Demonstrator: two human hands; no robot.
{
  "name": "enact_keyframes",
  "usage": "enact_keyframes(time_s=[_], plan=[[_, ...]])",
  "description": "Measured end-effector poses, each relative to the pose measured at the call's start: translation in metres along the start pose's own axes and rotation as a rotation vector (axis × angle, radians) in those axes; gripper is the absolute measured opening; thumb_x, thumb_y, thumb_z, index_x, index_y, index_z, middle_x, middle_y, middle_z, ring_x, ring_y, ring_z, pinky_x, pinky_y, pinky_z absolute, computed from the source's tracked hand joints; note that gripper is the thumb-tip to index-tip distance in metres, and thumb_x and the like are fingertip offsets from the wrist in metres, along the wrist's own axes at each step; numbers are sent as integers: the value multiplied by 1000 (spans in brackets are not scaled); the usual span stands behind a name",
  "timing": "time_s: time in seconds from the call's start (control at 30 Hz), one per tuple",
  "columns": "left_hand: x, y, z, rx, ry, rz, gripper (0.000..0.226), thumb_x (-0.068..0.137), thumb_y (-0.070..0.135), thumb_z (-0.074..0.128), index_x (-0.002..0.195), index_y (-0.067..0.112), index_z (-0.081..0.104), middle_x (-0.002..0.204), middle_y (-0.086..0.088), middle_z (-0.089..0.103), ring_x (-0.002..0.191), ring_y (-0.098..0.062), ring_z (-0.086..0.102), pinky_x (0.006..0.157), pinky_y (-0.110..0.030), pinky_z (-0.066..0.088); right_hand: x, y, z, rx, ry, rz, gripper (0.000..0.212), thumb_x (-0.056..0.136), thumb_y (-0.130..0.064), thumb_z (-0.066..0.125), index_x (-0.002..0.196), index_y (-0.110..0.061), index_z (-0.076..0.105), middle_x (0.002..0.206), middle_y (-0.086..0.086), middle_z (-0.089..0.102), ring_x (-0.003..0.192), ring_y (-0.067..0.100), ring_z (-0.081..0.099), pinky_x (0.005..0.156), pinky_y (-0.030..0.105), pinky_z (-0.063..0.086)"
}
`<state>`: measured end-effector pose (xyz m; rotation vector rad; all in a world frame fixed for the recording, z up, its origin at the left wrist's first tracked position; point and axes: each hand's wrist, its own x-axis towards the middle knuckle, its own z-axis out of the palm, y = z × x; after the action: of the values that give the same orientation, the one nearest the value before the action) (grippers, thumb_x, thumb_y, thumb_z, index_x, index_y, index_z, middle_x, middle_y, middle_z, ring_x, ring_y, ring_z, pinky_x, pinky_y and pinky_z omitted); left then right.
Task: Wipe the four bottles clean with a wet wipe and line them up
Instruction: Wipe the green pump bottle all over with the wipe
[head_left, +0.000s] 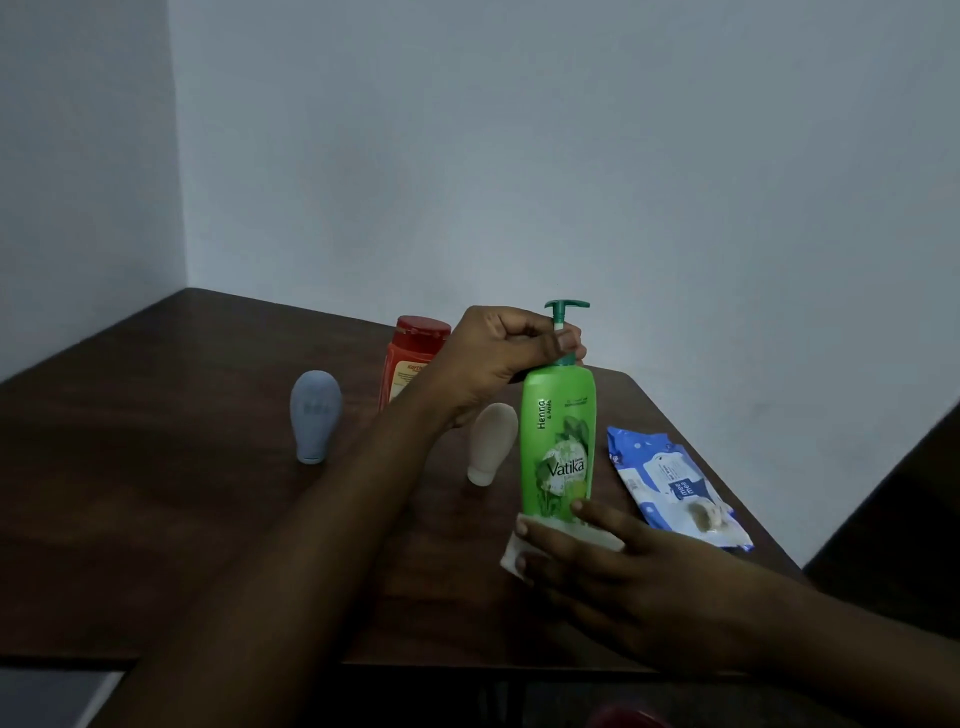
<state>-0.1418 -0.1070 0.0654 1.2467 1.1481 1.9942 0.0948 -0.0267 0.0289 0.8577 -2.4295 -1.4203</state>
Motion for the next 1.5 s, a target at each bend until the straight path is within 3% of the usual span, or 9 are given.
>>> enact_keyframes(time_s=[0.13,0.37,0.57,0.63,0.77,1.0,1.23,1.33,1.5], plan=[[0,-2,0,-15,-3,-5,18,96,5,72,108,-8,75,104,-23,79,88,-21,79,75,-26,61,4,16,3,-38,18,16,41,100,-21,50,140,-11,54,150,10,50,149,36,29,118,59,21],[2,-3,-4,-15,-12,8,21,96,6,72,108,-11,74,104,-21,79,95,-25,77,82,-31,62,20,76,-6,-108,103,349,48,101,-15,39,148,-11,45,156,9,44,148,41,29,110,60,29],[1,-4,0,-30,2,-5,15,96,4,72,106,-6,75,103,-22,79,88,-22,78,77,-27,61,1,10,7,21,-45,-25,41,102,-21,45,142,-13,50,154,11,45,150,36,23,112,59,38],[1,-5,-1,-41,-1,-7,13,95,4,72,104,-6,75,103,-22,79,89,-23,78,78,-28,62,-4,1,4,11,-35,-97,37,104,-16,36,138,-12,50,150,10,50,150,33,24,115,53,31],[-1,-5,0,-36,-14,-19,13,95,7,73,103,-3,77,104,-22,79,90,-23,79,78,-28,61,4,23,7,-15,60,63,39,104,-17,36,137,-14,57,147,8,54,147,36,33,116,58,27],[2,-4,-5,11,2,24,34,85,25,80,105,-3,79,103,-19,80,95,-25,76,86,-37,61,20,79,-4,-59,166,493,51,98,-18,46,149,-14,46,156,6,44,148,38,31,112,58,28],[4,-7,-2,-20,-31,-4,30,91,17,75,107,-9,74,106,-23,79,96,-27,77,84,-35,62,12,20,21,48,123,404,55,99,-19,42,152,-9,39,161,10,32,151,36,23,119,62,19],[5,-6,-2,-17,-32,-4,23,94,12,74,106,-8,76,106,-23,79,93,-25,77,83,-34,62,4,39,16,13,137,469,63,92,-22,55,152,-14,40,161,5,35,150,37,25,112,67,26],[6,-7,-4,-9,-13,16,28,91,17,76,106,-7,77,105,-22,79,94,-27,75,90,-39,61,-4,63,18,96,140,542,58,96,-25,52,152,-14,40,161,4,35,150,43,21,112,70,24]])
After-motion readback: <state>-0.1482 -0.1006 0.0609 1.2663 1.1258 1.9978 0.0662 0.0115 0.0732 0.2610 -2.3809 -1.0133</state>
